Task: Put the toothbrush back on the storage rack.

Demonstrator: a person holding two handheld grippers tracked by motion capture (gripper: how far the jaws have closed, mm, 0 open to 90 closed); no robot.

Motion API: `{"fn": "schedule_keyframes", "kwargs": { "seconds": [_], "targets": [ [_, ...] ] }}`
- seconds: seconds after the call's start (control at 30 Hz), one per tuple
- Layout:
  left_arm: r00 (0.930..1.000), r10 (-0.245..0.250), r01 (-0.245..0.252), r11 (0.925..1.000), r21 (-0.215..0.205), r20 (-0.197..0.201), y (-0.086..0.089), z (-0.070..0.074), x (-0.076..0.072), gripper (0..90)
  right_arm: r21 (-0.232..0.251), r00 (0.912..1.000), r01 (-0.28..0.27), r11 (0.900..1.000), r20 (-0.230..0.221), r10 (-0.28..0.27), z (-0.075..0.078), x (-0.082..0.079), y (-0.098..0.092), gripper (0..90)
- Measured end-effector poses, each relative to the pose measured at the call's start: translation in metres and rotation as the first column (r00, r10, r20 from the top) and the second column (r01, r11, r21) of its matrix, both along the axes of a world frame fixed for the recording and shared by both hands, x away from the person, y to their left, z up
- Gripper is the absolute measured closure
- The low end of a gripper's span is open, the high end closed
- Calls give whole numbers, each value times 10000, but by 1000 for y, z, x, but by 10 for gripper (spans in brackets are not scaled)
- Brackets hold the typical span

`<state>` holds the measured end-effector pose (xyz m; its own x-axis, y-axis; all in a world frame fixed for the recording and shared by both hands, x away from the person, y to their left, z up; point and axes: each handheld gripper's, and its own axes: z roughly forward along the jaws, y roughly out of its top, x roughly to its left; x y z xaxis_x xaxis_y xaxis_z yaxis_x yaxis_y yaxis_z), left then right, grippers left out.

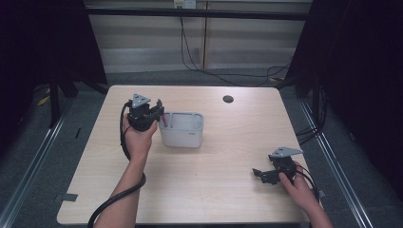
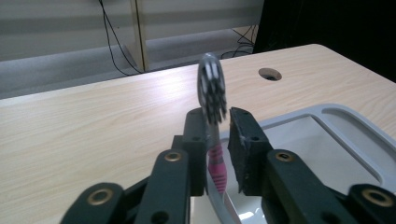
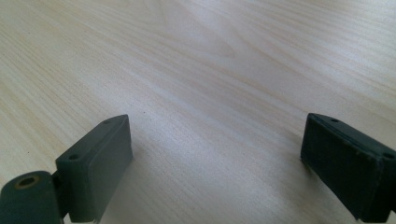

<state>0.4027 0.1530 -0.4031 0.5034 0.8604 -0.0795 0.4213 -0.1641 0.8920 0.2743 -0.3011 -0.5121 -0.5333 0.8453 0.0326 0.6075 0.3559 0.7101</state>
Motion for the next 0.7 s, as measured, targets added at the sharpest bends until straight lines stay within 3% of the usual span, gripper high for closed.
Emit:
{"fn": "schedule_keyframes", "kwargs": {
  "seconds": [0.1, 0.43, 0.7],
  "targets": [
    [9999, -108, 108, 9999, 46, -15, 1, -1, -1, 715, 0, 10000, -2, 10000, 1, 2, 0, 0, 0, 84],
    [9998, -99, 104, 9997, 238, -189, 5, -4, -1, 428, 32, 10000, -14, 10000, 13, 14, 0, 0, -1, 84],
    [9978, -435, 449, 9986, 275, -496, 11, -5, -7, 366, 28, 10000, -14, 10000, -22, 14, 0, 1, 0, 84]
  ]
}}
